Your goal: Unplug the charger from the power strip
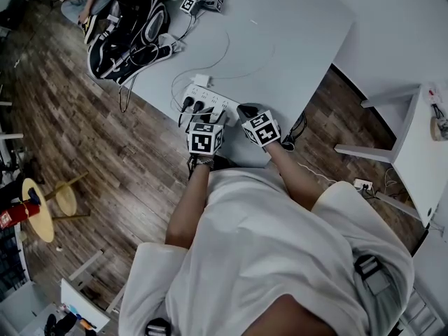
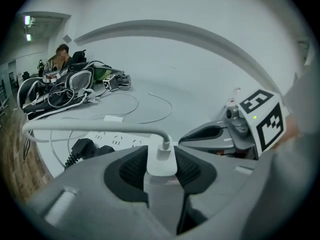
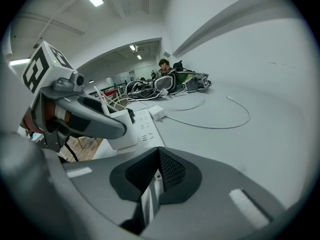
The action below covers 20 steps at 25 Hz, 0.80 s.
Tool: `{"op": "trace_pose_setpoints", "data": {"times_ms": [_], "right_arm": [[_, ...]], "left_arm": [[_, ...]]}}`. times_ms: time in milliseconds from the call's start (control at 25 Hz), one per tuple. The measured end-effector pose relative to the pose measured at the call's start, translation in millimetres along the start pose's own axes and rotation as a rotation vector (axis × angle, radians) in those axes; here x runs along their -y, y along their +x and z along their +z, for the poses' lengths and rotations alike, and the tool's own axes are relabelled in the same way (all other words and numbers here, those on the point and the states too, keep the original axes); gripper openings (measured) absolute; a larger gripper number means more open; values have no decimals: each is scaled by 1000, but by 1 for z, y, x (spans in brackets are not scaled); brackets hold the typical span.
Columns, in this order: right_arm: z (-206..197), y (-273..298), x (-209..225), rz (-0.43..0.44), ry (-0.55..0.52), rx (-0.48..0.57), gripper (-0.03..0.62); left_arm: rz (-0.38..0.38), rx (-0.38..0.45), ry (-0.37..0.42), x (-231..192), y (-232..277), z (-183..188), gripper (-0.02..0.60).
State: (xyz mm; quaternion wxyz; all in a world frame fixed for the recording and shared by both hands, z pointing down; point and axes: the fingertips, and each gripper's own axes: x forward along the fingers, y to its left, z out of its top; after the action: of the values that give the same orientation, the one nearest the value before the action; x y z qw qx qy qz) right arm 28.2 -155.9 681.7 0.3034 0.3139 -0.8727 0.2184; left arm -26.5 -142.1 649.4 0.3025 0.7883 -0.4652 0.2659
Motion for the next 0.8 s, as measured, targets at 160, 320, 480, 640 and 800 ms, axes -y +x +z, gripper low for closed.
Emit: {"op": "trace_pose_setpoints", "data": {"times_ms": [160, 320, 480, 640, 800], "right_arm": [[0, 0, 0, -1, 2, 1, 2], [0, -1, 0, -6, 1, 5, 2], [0, -1, 0, -7, -1, 3, 2], [0, 0, 0, -7, -2, 1, 2], [0, -1, -1, -5, -1, 1, 3]], "left_arm": [[21, -24, 89, 2, 1, 0, 143], [54, -58, 220, 7, 4, 0, 143], [63, -86, 256, 7, 5, -1, 144], [35, -60, 145, 2, 2, 0, 143], [7, -47, 52, 0, -2, 0, 144]]}}
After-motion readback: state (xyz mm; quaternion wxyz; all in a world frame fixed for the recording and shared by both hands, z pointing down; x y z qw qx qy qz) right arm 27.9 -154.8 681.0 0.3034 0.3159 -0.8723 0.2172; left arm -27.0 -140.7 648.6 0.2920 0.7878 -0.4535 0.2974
